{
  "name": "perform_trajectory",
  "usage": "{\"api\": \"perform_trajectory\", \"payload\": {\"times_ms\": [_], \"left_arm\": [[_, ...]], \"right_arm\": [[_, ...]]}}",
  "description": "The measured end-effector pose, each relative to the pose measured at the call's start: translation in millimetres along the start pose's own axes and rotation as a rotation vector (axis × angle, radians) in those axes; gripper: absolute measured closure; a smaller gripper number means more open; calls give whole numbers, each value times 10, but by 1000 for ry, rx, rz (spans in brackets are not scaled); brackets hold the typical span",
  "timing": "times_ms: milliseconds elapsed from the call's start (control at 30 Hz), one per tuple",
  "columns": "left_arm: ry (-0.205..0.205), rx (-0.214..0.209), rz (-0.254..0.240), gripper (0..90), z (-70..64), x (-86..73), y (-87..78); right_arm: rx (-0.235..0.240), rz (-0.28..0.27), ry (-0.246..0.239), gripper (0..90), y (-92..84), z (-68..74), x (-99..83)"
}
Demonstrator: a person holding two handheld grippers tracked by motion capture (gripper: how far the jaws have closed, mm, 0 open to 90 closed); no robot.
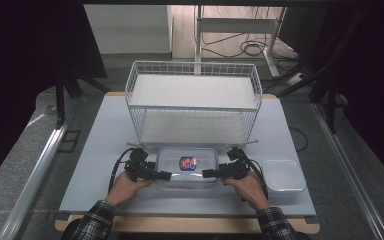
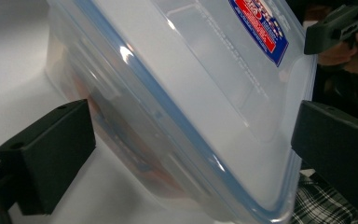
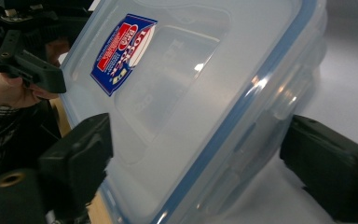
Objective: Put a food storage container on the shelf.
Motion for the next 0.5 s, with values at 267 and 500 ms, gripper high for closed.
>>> {"api": "perform_trajectory", "payload": {"times_ms": [267, 500], "left_arm": [[27, 27, -48, 242, -64, -20, -177], [22, 31, -128, 401, -110, -17, -310]], "right_arm": [[7, -12, 27, 283, -132, 28, -34], [1, -63, 20, 441, -278, 92, -47]]}}
Point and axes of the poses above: each handheld gripper's, and its own axes: y roughly forward along the jaws, x roughly out of its top, z roughly to its left, the point moved 9 cm from there along y, roughly forward along the jaws
